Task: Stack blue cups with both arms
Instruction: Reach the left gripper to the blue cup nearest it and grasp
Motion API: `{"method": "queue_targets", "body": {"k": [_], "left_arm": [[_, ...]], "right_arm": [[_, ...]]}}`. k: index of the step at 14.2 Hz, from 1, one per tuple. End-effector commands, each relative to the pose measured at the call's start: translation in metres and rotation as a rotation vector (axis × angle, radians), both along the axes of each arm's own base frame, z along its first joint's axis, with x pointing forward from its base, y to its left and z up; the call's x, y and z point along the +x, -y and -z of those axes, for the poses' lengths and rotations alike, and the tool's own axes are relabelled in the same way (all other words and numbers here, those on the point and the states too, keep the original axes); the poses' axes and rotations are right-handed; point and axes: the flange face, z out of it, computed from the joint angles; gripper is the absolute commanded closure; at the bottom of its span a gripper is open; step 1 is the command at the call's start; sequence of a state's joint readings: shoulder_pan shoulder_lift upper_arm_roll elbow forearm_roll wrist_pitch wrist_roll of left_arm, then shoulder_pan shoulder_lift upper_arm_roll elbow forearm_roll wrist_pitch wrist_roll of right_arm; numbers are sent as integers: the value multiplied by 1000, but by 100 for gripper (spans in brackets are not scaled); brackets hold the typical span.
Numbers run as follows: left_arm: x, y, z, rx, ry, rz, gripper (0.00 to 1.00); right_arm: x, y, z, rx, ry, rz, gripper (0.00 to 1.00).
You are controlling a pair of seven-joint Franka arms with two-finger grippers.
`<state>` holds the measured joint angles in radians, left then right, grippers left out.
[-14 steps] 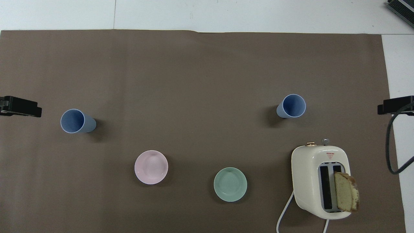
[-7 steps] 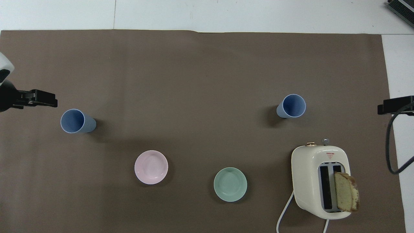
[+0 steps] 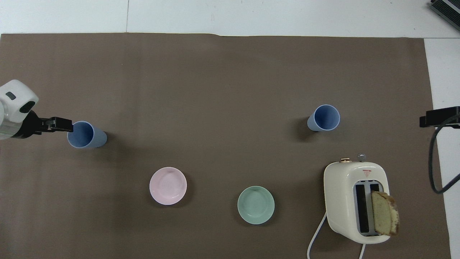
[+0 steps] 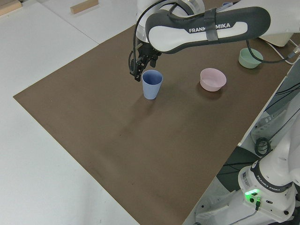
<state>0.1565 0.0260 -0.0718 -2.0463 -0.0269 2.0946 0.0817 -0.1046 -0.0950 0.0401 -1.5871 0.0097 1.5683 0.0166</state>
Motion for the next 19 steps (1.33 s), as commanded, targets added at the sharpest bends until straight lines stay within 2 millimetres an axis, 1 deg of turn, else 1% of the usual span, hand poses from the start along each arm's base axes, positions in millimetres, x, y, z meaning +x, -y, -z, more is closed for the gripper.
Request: {"method": "queue_targets", "body": {"k": [1,4,7,8,11,12,15,16,18,19], "left_arm": [[-16,0,27,-2,6,8,0],[-19,2,36,-4,-9,11,0],[-11,-1,53,-4,8,6,0],[-9,-1,57,-5,11,4,14],[-5,-1,54,-29,19,-14,87],[-5,-1,54,-34,20,-13,100],[3,1,47,-35,33,-14,100],[9,1,41,-44,45,-23,100],[22,4,19,-75,72,-41,100],[30,11,0,-81,90,-34,100]], "right_arm": [[-4,1,-1,10,-5,-2,0],[-4,1,-1,10,-5,-2,0],[-4,1,-1,10,-5,-2,0],[-4,1,-1,10,-6,-2,0],[-4,1,-1,10,-5,-2,0],[-4,1,-1,10,-5,-2,0],[-4,1,-1,10,-6,-2,0],[-4,1,-1,10,-5,-2,0],[-4,1,-1,10,-6,-2,0],[-4,1,-1,10,-6,-2,0]]}}
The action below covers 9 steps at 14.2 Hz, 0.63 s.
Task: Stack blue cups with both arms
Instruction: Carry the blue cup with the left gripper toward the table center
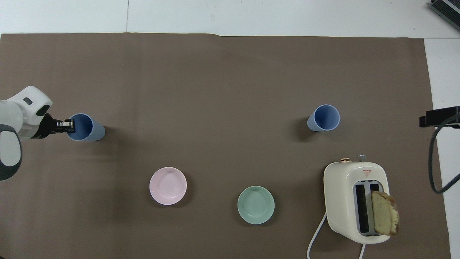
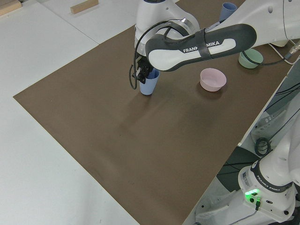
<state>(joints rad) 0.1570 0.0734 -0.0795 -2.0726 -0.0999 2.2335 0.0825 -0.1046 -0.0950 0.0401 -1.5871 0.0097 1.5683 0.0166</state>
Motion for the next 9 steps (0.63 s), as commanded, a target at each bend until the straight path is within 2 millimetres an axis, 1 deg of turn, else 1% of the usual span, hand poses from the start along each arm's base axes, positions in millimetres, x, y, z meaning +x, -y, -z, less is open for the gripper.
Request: {"method": "queue_targets", "body": {"k": [1,2,3,4,5,7,9], "left_arm": [[23,14,-42,-32,27,3,100],[28,28,-57,-46,27,-11,100],[31,48,-72,-56,28,-34,100],[31,78,-85,-66,29,-59,100],[28,107,-92,-74,27,-81,100],[17,177,-94,-86,15,-122,100],[2,236,-99,-104,10,-161,100]], "right_arm": [[-4,1,-1,10,-5,-2,0],[-4,1,-1,10,-5,-2,0],[-4,1,-1,10,-6,-2,0],[-4,1,-1,10,-5,-2,0],[-4,1,-1,10,-5,-2,0],[-4,1,-1,10,-5,-2,0],[-4,1,-1,10,-6,-2,0]]}}
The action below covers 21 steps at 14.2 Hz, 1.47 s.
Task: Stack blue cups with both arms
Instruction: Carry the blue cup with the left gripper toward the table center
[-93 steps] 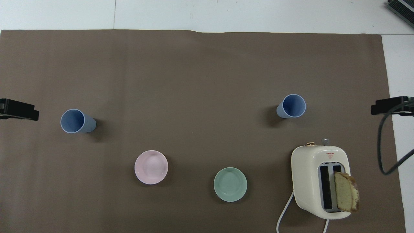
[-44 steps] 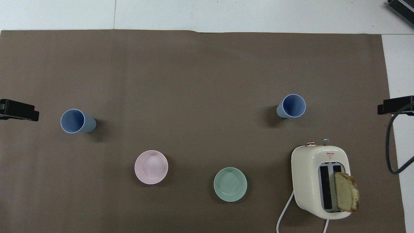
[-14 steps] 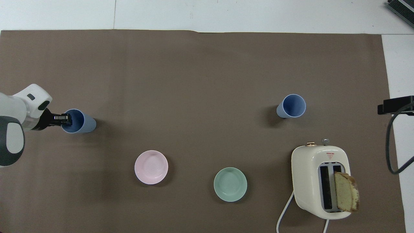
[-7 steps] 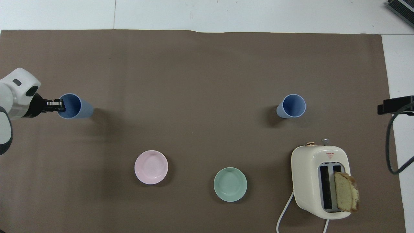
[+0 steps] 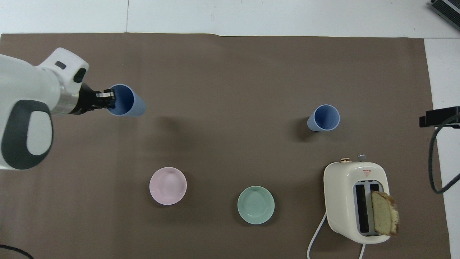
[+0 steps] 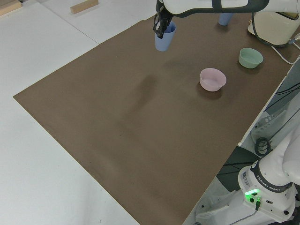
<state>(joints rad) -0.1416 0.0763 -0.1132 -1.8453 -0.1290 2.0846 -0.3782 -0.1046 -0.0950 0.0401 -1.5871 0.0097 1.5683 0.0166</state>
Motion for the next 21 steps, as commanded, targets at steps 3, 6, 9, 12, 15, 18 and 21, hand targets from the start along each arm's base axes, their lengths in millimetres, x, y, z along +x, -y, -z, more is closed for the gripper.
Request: {"method": "queue_targets", "body": {"k": [3,6,9,12,15,18,21], "left_arm": [[-32,116,1,-39,-2,-53,100],[-45,177,39,-11,2,5,100],[-45,205,63,-11,-5,23,100],[-41,210,79,24,12,47,100],[-42,219,99,36,9,67,100],[-42,225,110,56,24,91,100],[-39,225,119,81,31,110,87]], "right_arm": [[-4,1,-1,10,-6,-2,0],[-4,1,-1,10,-5,-2,0],[-4,1,-1,10,-5,-2,0],[-4,1,-1,10,-5,-2,0],[-4,1,-1,10,-5,-2,0],[-4,1,-1,10,-6,-2,0],[-4,1,-1,10,-6,-2,0]]}}
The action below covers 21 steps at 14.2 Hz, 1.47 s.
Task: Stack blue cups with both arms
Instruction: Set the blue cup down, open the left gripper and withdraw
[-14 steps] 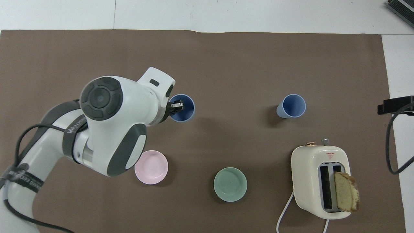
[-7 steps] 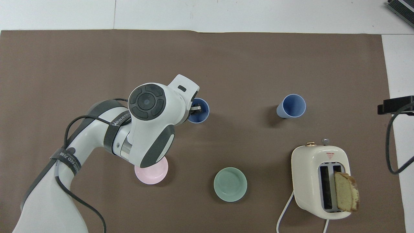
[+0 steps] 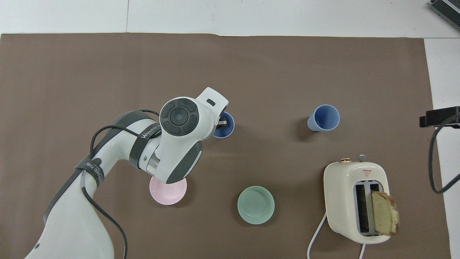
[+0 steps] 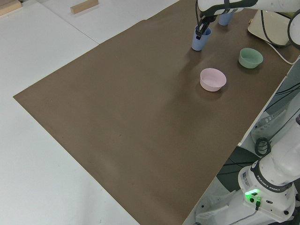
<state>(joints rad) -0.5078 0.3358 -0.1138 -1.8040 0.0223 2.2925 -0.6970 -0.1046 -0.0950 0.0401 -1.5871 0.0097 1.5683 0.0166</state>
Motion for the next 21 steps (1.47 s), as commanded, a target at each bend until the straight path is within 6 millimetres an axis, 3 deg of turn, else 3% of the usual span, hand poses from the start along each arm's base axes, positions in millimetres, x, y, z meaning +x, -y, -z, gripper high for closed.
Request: {"method": "queue_targets", "body": {"k": [1,2,3,7,12,17,21], "left_arm": [[7,7,-5,15,36,9,54],[10,6,-9,18,42,8,13],[14,1,-16,20,49,3,0],[29,-44,-60,54,52,-14,0],[34,-140,-111,101,10,74,0],[36,-221,-137,122,-41,175,0],[36,-297,-151,144,-79,300,0]], "right_arm": [[-4,1,-1,10,-5,-2,0],[-4,1,-1,10,-6,-2,0],[-4,1,-1,10,-6,-2,0],[-4,1,-1,10,-6,-2,0],[-6,-4,3,10,-11,-10,0],[25,-29,89,12,-8,-47,0],[70,-40,166,18,-27,-69,0]]}}
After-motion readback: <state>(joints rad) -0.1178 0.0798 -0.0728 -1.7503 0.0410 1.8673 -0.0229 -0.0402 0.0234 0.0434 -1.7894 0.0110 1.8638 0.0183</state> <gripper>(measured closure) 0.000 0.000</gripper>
